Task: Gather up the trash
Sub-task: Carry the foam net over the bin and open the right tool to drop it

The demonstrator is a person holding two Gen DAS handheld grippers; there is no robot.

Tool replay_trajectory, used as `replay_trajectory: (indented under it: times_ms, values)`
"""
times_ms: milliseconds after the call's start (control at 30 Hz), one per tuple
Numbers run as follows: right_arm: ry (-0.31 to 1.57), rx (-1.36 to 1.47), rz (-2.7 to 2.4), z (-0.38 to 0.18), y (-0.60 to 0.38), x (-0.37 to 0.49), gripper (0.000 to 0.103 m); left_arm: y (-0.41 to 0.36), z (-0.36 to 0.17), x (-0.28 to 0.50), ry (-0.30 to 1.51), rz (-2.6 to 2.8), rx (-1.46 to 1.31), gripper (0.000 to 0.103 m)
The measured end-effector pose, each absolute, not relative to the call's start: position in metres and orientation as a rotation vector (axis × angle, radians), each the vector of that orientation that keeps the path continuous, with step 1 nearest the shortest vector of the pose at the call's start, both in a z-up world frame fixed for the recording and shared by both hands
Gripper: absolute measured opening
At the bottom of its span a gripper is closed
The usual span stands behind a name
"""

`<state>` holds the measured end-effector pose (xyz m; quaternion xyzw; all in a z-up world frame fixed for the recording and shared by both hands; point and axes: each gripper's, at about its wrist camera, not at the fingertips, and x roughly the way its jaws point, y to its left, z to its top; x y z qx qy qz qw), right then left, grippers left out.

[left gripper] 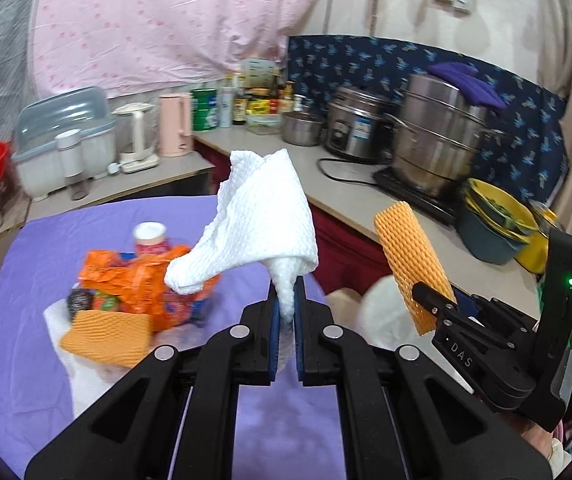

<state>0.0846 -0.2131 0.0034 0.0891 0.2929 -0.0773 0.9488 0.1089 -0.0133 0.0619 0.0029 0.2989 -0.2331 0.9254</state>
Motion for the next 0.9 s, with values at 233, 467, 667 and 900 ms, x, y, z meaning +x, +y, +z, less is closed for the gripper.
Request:
replay_trajectory:
  times_ms: [233, 467, 667, 900]
  values:
    - [0.635, 0.236, -0.304, -0.017, -0.280, 0.038, 0.023, -0.092, 0.046, 0.077, 0.650, -0.639, 0.077, 0.006]
    - [0.682, 0.264, -0.371, -0.046, -0.310, 0.017, 0.023, -0.160, 0.017, 0.067, 0.721, -0.739, 0.136, 0.006]
    - [0.706, 0.294, -0.385, -0.063, -0.327, 0.015, 0.027, -0.195, -0.009, 0.070, 0.773, -0.770, 0.172, 0.006]
    - [0.726, 0.310, -0.391, -0.075, -0.334, 0.022, 0.032, -0.208, -0.029, 0.079, 0.826, -0.769, 0.180, 0.007]
